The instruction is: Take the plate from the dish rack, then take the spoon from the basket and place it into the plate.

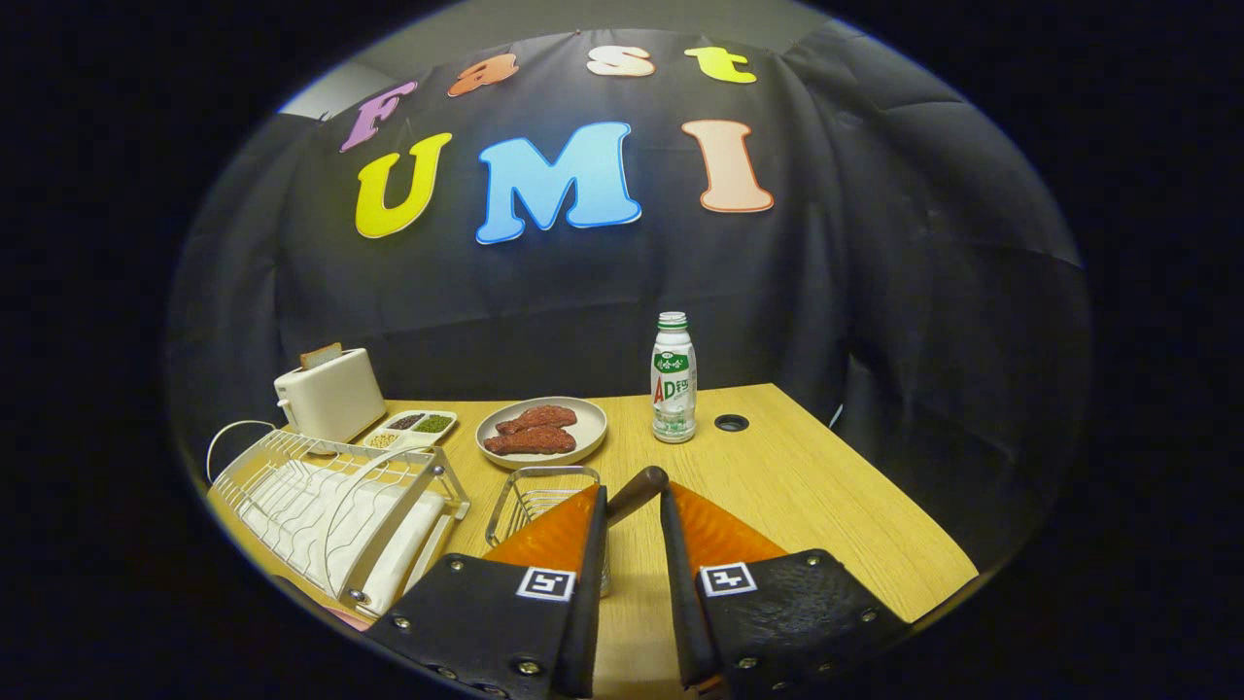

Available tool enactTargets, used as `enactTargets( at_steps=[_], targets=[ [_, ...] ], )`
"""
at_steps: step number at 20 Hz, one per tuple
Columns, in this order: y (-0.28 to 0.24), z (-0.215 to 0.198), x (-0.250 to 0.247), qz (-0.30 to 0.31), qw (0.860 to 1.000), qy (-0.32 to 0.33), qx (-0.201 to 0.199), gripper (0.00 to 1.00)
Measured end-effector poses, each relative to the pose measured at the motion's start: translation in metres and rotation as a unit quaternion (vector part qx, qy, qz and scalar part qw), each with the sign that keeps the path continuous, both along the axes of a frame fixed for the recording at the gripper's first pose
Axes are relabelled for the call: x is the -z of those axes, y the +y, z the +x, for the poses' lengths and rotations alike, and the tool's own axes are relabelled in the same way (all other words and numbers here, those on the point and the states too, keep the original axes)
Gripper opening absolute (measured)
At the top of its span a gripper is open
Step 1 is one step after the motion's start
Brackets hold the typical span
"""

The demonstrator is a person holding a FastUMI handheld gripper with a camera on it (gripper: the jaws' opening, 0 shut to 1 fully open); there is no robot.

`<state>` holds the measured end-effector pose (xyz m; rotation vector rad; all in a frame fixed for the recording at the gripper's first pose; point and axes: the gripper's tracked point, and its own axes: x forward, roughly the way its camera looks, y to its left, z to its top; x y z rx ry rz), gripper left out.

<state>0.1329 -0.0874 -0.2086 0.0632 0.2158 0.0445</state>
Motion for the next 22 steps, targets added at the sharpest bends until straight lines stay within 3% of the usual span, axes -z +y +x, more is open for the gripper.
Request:
enactTargets(
  at_steps=[8, 13, 16, 17, 18, 22],
  targets=[
    [0.0, 0.021, -0.006, 0.034, 0.999, -0.011, -0.001, 0.32],
    [0.017, 0.017, -0.013, 0.069, 0.997, 0.003, -0.025, 0.14],
    [0.026, 0.017, -0.017, 0.055, 0.998, 0.002, -0.036, 0.14],
    [0.026, 0.017, -0.023, 0.056, 0.998, -0.004, -0.023, 0.14],
    [0.027, 0.02, -0.026, 0.061, 0.998, -0.001, -0.02, 0.06],
    [0.034, 0.023, -0.03, 0.069, 0.997, 0.006, -0.031, 0.06]
  ],
)
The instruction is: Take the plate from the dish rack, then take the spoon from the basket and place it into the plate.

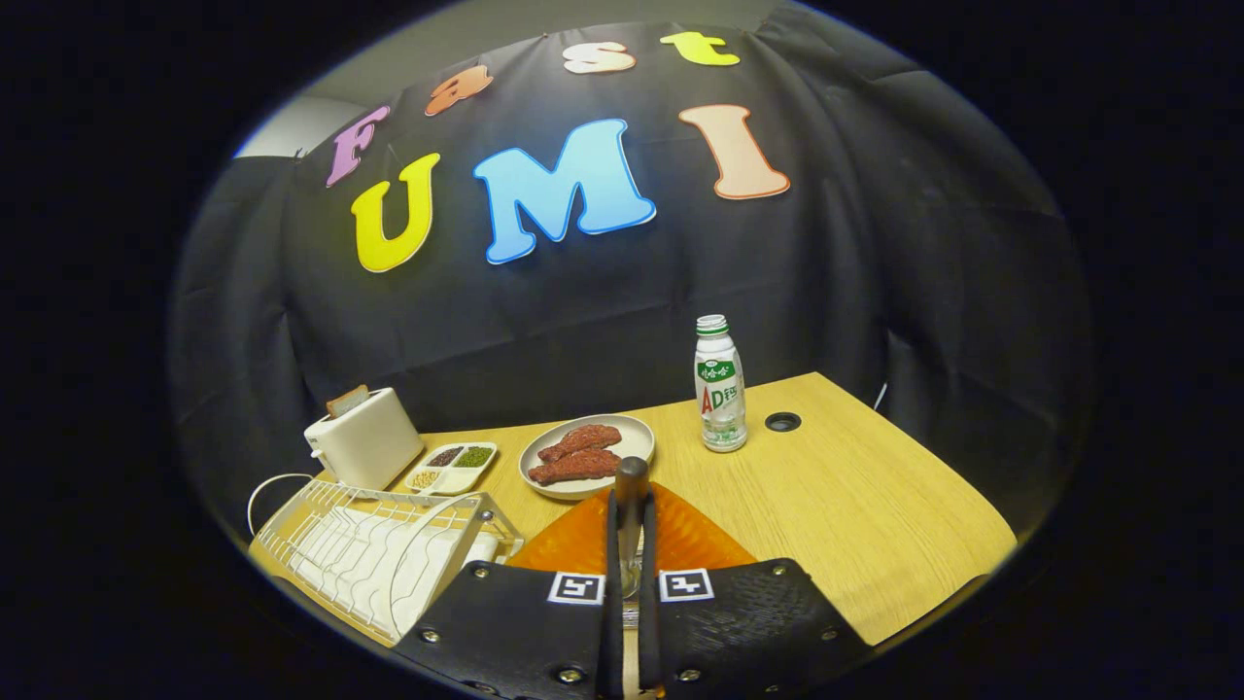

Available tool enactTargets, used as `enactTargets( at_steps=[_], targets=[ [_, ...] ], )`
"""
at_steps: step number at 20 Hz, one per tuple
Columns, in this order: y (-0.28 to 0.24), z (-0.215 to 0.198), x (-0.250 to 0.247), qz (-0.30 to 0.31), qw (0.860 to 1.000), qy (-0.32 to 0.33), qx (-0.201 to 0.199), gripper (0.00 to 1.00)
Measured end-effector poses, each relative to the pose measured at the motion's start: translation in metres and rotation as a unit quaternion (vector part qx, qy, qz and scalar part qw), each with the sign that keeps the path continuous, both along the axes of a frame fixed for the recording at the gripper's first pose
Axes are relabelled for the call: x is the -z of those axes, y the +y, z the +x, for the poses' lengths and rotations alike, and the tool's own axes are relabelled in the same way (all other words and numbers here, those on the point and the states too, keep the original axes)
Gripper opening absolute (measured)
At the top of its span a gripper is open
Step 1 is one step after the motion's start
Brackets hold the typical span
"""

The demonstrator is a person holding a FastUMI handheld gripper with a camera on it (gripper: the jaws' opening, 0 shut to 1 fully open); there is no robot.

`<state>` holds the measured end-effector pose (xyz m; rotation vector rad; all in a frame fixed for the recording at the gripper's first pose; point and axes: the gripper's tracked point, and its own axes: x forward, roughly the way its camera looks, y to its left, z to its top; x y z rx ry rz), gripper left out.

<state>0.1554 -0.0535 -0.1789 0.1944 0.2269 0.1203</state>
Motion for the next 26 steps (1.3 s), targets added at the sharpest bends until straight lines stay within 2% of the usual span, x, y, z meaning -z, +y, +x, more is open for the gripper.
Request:
enactTargets(
  at_steps=[6, 12, 20, 26],
  targets=[
    [0.0, -0.002, -0.035, 0.006, 1.0, -0.023, 0.001, 0.06],
    [-0.003, -0.035, -0.087, 0.0, 0.999, -0.046, 0.002, 0.06],
    [0.022, -0.121, -0.137, -0.018, 0.996, -0.082, -0.022, 0.06],
    [0.054, -0.183, -0.112, 0.003, 0.996, -0.061, -0.059, 0.06]
  ],
)
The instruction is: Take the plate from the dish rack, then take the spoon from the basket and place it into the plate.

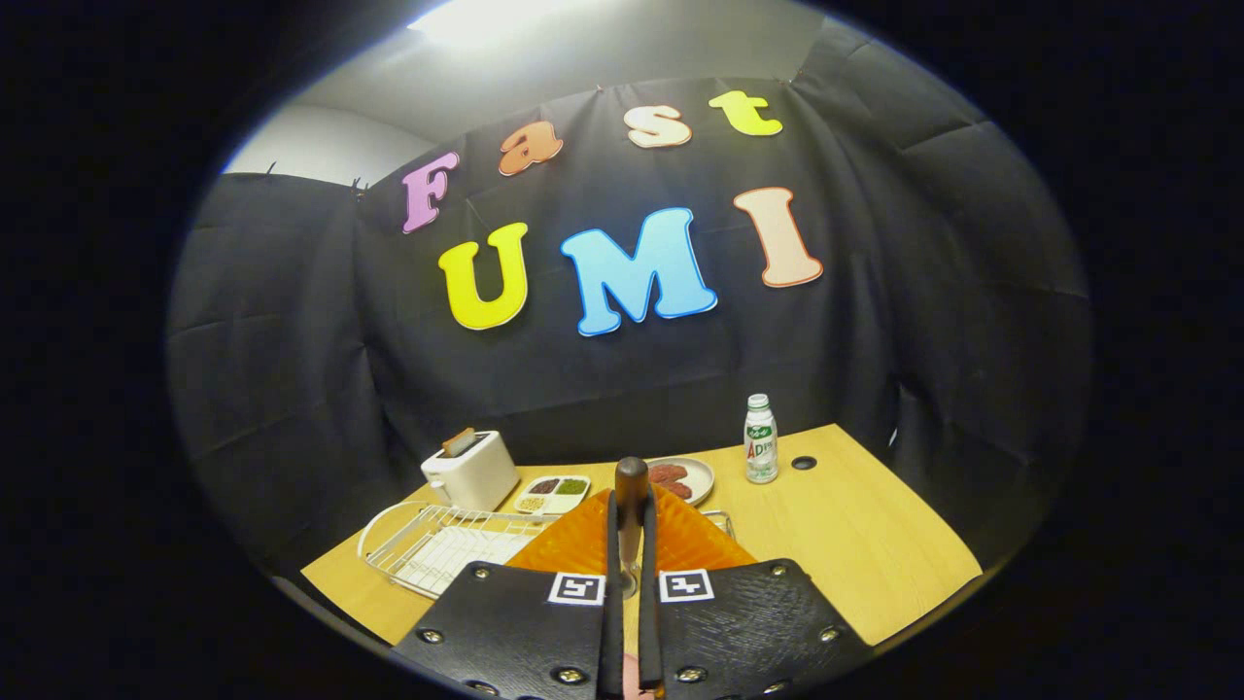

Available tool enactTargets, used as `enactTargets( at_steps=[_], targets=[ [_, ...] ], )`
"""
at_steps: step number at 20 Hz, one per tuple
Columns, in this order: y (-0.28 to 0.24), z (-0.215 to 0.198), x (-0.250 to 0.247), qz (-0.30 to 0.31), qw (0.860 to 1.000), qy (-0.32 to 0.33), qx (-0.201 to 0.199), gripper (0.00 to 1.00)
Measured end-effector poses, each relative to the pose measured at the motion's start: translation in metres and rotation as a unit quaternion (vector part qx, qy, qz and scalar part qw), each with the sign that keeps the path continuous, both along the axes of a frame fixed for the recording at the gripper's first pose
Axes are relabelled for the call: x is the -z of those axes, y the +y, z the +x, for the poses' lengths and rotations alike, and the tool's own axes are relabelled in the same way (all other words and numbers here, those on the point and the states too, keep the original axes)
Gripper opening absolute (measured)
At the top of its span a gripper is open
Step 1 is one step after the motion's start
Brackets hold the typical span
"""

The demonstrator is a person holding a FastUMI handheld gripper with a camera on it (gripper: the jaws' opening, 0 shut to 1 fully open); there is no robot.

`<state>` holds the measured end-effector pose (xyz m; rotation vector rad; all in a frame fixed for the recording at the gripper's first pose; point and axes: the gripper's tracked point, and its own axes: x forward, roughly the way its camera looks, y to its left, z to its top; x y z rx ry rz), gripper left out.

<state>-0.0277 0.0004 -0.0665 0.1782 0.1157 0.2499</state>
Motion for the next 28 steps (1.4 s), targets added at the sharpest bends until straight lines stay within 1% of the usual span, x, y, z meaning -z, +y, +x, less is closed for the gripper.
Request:
enactTargets(
  at_steps=[5, 8, 12, 18, 21, 23, 24, 25, 26, 27, 28],
  targets=[
    [0.032, -0.044, 0.046, 0.009, 0.998, 0.046, -0.05, 0.06],
    [0.052, -0.06, 0.081, 0.016, 0.994, 0.077, -0.078, 0.06],
    [0.071, -0.067, 0.115, 0.023, 0.988, 0.11, -0.102, 0.06],
    [0.078, -0.064, 0.148, 0.025, 0.983, 0.141, -0.116, 0.06],
    [0.075, -0.062, 0.158, 0.023, 0.982, 0.149, -0.118, 0.06],
    [0.068, -0.055, 0.163, 0.012, 0.982, 0.152, -0.109, 0.07],
    [0.064, -0.051, 0.166, 0.002, 0.983, 0.157, -0.1, 0.1],
    [0.054, -0.05, 0.174, -0.014, 0.982, 0.168, -0.09, 0.15],
    [0.051, -0.046, 0.176, -0.014, 0.981, 0.171, -0.086, 0.19],
    [0.041, -0.043, 0.179, -0.019, 0.982, 0.175, -0.072, 0.24],
    [0.035, -0.041, 0.181, -0.022, 0.981, 0.181, -0.064, 0.25]
  ],
)
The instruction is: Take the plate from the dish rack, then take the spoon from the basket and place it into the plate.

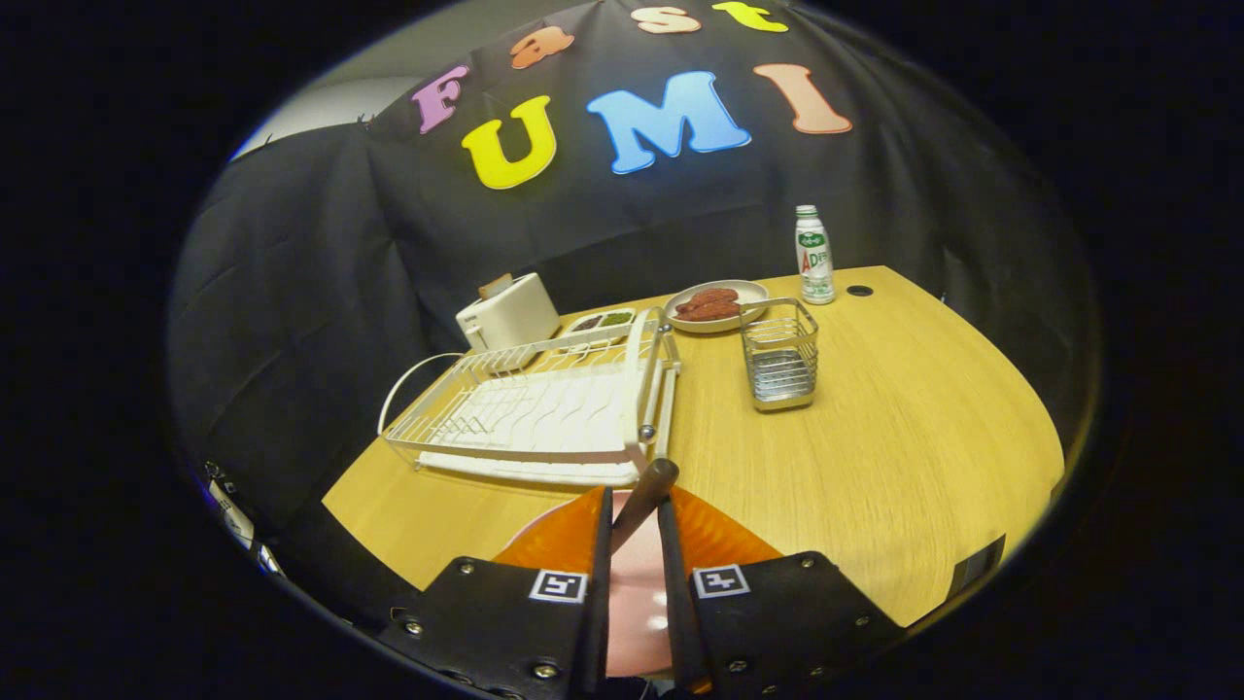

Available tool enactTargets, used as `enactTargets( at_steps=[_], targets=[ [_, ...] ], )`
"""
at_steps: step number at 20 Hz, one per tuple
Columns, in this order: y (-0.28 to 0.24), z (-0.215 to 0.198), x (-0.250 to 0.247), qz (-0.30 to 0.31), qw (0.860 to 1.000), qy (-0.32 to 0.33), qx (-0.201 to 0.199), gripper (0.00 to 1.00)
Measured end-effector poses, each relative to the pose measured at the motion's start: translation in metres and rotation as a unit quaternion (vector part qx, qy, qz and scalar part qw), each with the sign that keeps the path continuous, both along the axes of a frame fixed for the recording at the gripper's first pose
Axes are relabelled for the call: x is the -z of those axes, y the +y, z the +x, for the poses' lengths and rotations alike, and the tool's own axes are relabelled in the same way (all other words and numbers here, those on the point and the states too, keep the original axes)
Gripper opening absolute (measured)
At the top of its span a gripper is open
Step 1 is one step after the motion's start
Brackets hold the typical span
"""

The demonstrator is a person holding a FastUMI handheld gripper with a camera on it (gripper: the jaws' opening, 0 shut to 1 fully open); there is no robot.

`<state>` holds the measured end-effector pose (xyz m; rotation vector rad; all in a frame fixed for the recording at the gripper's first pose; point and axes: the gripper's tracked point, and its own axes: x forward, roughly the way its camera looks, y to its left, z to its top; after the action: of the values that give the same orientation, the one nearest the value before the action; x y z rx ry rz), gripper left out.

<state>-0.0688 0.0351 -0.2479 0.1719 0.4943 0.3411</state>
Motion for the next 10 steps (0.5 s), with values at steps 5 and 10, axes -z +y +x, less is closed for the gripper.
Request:
enactTargets(
  at_steps=[5, 10],
  targets=[
    [-0.037, 0.013, -0.021, -0.005, 0.999, -0.026, 0.042, 0.71],
    [-0.063, 0.03, -0.081, -0.044, 0.991, -0.1, 0.083, 0.71]
  ],
)
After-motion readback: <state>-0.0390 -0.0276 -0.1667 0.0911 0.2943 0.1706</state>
